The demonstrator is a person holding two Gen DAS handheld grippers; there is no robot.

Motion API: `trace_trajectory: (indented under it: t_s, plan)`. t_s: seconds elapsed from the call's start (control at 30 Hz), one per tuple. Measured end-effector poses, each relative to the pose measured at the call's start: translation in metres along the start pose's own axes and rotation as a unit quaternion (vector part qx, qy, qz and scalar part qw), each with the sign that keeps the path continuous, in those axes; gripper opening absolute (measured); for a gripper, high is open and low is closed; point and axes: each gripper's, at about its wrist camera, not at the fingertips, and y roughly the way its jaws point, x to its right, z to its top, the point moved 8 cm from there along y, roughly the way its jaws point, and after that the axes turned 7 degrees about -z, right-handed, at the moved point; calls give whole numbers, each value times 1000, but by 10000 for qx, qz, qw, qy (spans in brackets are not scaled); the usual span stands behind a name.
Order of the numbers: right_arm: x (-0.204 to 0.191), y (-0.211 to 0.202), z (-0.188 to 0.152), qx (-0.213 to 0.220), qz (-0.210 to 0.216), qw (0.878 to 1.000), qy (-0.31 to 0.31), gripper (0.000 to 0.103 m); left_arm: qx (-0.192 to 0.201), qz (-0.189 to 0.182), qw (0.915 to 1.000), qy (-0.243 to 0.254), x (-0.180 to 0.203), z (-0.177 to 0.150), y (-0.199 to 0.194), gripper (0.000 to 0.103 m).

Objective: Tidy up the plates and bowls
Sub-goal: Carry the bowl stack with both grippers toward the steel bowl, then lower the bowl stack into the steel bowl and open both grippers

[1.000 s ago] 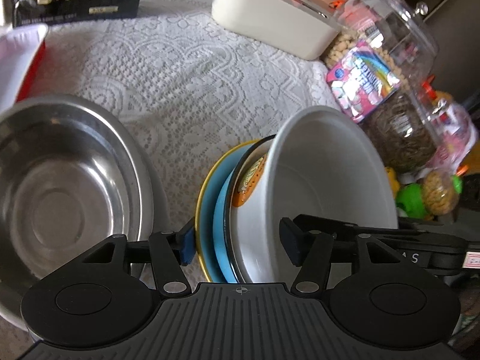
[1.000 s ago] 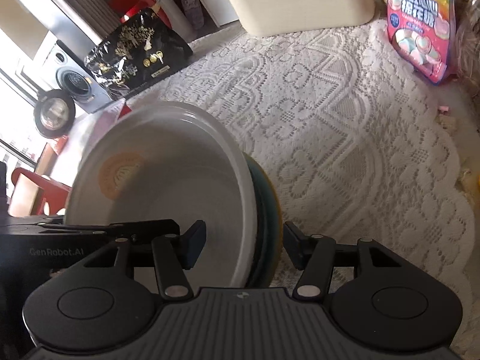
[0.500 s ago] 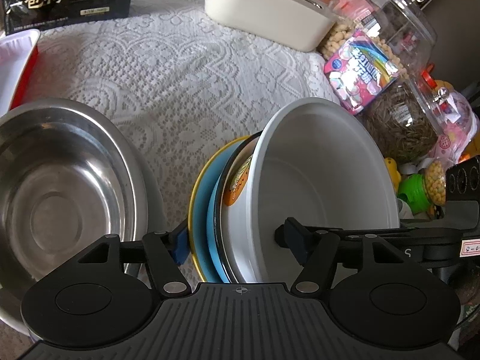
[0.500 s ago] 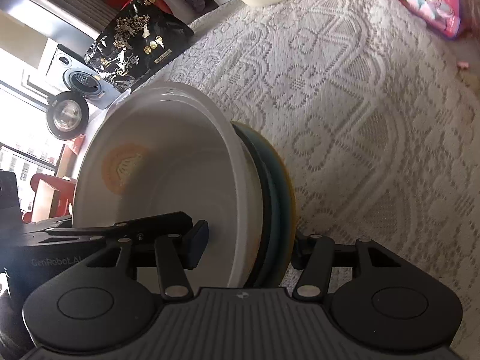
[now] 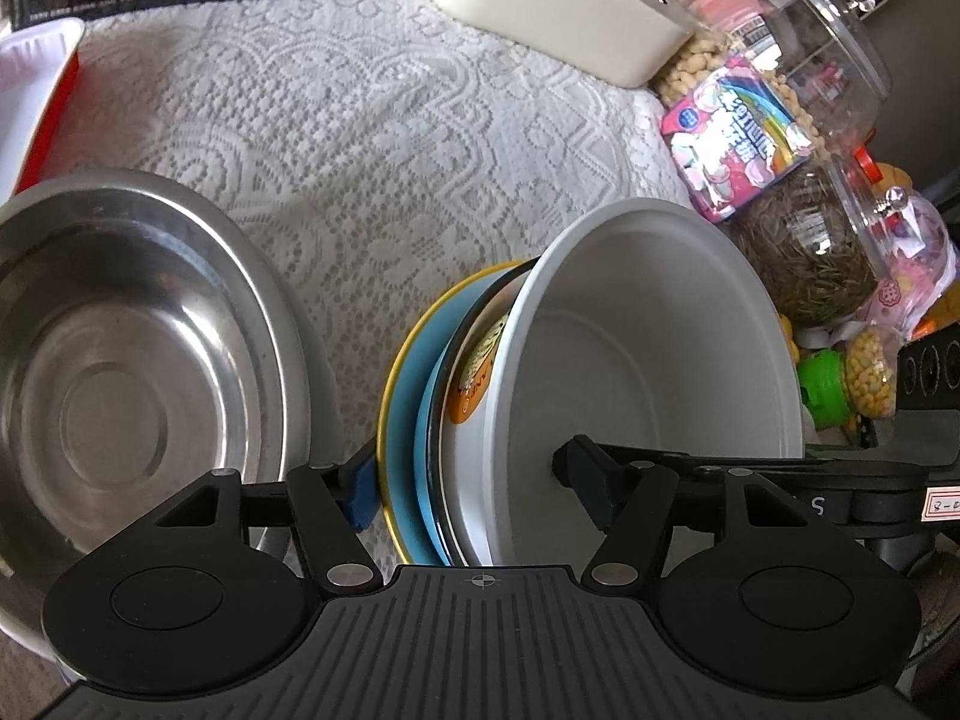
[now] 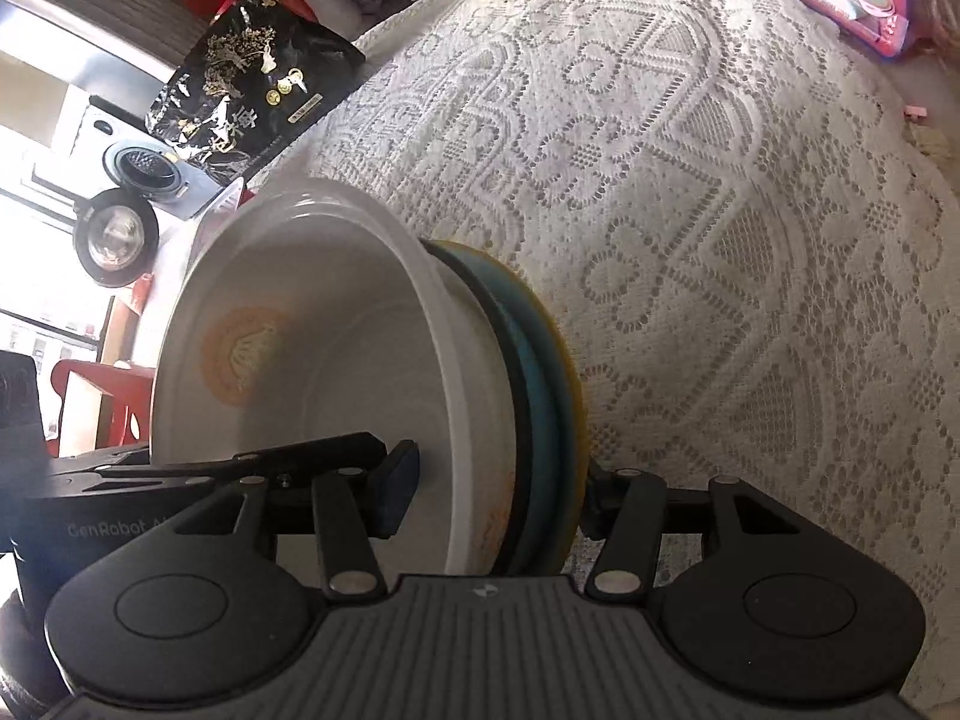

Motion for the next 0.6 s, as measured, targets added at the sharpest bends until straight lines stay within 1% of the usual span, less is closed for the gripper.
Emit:
trace_trajectory:
  t_s: [0.2, 0.4, 0.6]
  plan:
    - [1, 0, 0, -143, -6, 9998, 145, 53, -109, -11, 9999, -27, 2, 2, -1, 68]
    - [-1, -15, 2, -19, -66, 9997, 226, 53, -162, -85, 9998, 20, 12, 6, -7, 68]
    - [-14, -40, 6, 123, -123, 9994, 296, 54, -202, -187, 9995, 163, 25, 16, -31, 68]
